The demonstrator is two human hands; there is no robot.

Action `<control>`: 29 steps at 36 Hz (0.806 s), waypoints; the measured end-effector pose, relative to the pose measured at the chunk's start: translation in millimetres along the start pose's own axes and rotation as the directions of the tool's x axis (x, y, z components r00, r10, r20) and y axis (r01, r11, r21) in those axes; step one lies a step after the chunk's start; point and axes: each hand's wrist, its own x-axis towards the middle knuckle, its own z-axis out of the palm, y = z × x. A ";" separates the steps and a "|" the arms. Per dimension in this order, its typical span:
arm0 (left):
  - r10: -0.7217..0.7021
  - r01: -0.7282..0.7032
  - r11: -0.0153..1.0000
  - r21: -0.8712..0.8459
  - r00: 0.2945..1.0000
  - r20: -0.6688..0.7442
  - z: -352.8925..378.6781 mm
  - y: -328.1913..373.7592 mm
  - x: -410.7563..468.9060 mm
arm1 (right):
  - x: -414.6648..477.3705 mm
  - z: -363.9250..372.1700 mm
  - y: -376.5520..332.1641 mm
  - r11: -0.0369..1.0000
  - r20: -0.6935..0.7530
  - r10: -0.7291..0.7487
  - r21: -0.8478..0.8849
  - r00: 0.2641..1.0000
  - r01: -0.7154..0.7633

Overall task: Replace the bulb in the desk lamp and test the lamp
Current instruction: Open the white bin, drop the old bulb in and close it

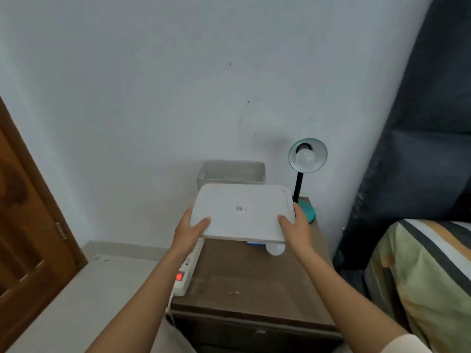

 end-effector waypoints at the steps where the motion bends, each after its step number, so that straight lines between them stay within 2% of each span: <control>1: -0.030 0.030 1.000 0.006 1.000 0.006 1.6 -5.7 -12.9 | -11.4 -2.5 9.2 1.000 -0.002 0.013 -0.008 1.000 -0.013; 10: -0.205 0.196 0.971 0.134 0.977 0.055 12.9 -56.3 -93.1 | -98.1 -15.9 70.9 0.980 -0.088 0.156 -0.111 0.984 -0.165; 15: -0.257 0.247 0.958 0.146 0.965 0.050 10.7 -78.5 -114.3 | -118.2 -19.1 88.8 0.969 -0.067 0.167 -0.172 0.984 -0.177; 22: -0.180 0.172 0.965 0.199 0.983 0.023 16.4 -86.3 -115.7 | -115.4 -20.2 103.4 0.942 0.004 0.212 -0.266 0.977 -0.203; 29: -0.131 0.130 0.948 0.291 0.991 -0.017 27.2 -97.0 -116.2 | -108.6 -16.2 111.1 0.911 0.000 0.244 -0.344 0.970 -0.229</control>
